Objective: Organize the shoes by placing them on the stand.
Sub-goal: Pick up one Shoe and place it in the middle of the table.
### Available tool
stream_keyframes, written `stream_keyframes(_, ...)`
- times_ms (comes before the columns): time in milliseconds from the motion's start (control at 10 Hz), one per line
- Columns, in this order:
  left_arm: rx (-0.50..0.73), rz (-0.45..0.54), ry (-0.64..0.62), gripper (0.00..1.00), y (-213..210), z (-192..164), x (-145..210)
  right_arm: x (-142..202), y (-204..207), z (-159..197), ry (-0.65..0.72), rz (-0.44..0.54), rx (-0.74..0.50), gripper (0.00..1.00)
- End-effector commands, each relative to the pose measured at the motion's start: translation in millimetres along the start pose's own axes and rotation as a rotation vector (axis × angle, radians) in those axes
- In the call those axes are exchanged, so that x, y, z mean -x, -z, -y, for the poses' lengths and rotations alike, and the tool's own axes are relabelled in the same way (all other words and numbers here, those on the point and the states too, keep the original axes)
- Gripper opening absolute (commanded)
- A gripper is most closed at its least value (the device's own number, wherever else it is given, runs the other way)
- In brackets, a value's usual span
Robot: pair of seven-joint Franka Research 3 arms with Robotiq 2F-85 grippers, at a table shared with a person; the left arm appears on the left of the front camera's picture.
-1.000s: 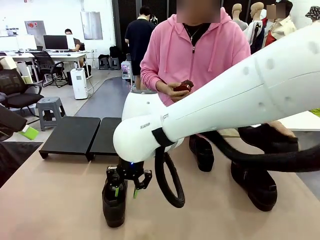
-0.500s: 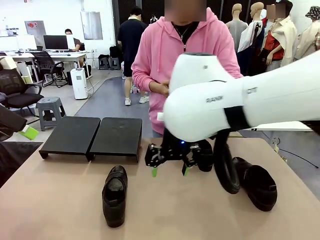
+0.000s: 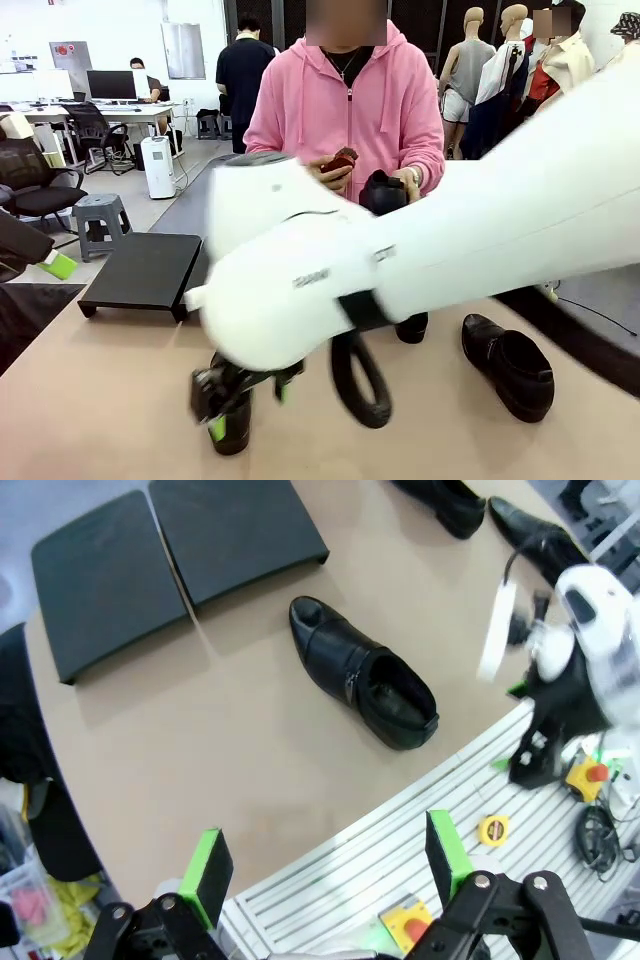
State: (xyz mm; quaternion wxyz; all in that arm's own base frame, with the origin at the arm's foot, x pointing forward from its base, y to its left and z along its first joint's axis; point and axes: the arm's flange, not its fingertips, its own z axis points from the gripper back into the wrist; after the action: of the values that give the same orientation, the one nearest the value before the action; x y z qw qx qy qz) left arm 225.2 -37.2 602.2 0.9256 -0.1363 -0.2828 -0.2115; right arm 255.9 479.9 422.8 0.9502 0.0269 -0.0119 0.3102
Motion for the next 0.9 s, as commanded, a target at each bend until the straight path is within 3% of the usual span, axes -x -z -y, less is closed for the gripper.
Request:
stream_keyframes(0,0.016,0.01,0.007,1.0,1,-1,0,-27,-1,1,-0.101,-0.032,0.098,1.0)
stream_keyframes(100,0.016,0.01,0.007,1.0,1,-1,0,-26,-2,14,-0.03,-0.023,0.089,1.0)
stream_keyframes(300,0.016,0.01,0.007,1.0,1,-1,0,2,-35,84,0.224,0.068,0.032,1.0)
stream_keyframes(500,0.016,0.01,0.007,1.0,1,-1,0,55,-78,176,0.479,0.089,-0.091,1.0)
stream_keyframes(600,0.016,0.01,0.007,1.0,1,-1,0,99,-105,241,0.598,0.096,-0.242,1.0)
stream_keyframes(700,0.016,0.01,0.007,1.0,1,-1,0,130,-119,291,0.749,0.12,-0.299,1.0)
stream_keyframes(800,0.016,0.01,0.007,1.0,1,-1,0,157,-125,336,0.804,0.087,-0.357,1.0)
